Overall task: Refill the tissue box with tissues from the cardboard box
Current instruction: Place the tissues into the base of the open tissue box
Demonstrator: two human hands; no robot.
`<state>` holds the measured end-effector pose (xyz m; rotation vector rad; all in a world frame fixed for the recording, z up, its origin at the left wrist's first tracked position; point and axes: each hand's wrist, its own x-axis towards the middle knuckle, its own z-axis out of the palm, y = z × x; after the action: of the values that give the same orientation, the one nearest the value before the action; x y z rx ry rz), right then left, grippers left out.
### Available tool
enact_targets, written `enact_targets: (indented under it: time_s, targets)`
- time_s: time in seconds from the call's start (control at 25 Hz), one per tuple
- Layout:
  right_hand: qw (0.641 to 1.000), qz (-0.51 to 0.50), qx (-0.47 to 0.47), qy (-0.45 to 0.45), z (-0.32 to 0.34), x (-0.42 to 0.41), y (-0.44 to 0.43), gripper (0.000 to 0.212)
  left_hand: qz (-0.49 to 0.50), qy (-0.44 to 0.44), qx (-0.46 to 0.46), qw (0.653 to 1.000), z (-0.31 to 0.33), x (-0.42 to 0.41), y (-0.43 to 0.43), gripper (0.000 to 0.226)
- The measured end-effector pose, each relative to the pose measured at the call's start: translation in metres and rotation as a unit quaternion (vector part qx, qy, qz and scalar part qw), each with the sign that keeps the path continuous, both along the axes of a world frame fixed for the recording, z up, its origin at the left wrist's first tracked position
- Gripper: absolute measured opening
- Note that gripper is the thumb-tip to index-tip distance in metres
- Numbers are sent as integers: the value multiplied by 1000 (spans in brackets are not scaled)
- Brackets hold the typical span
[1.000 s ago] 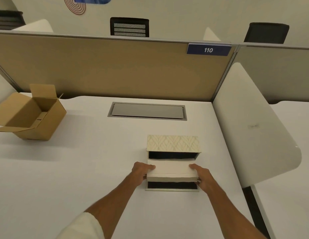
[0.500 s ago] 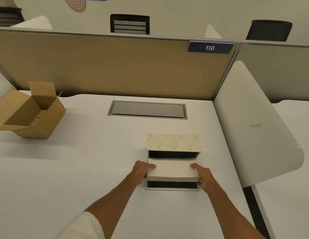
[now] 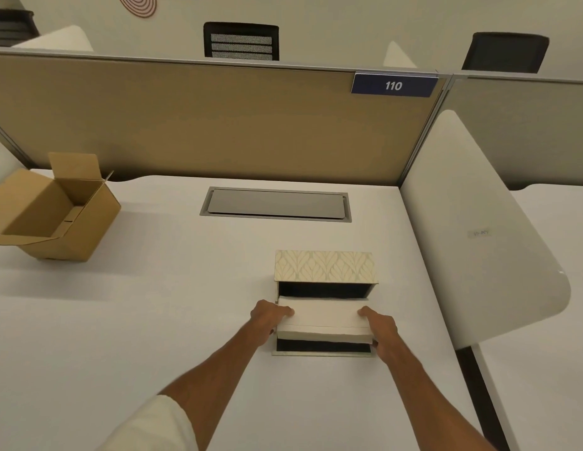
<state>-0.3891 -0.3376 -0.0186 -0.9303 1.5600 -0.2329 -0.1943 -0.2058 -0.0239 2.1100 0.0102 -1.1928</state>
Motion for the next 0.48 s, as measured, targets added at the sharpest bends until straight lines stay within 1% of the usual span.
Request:
enact_targets:
  time_s: [0.08,0.2,0.32,0.48]
  targets:
    - [999,20,-16,29,-3,3,-1,51,-12,-12,8,1000,1,-1,-1,57]
    - [997,40,-37,63,0,5,-4,53,-22,-20,6,1000,3,-2,-2,57]
    - [995,47,-49,70,6,5,-7,54,-12,-13,4,1000,5,-2,-3,54]
    - [995,75,-36,62,4,4,-10,63,-9,-4,3,1000,6,-3,-6,47]
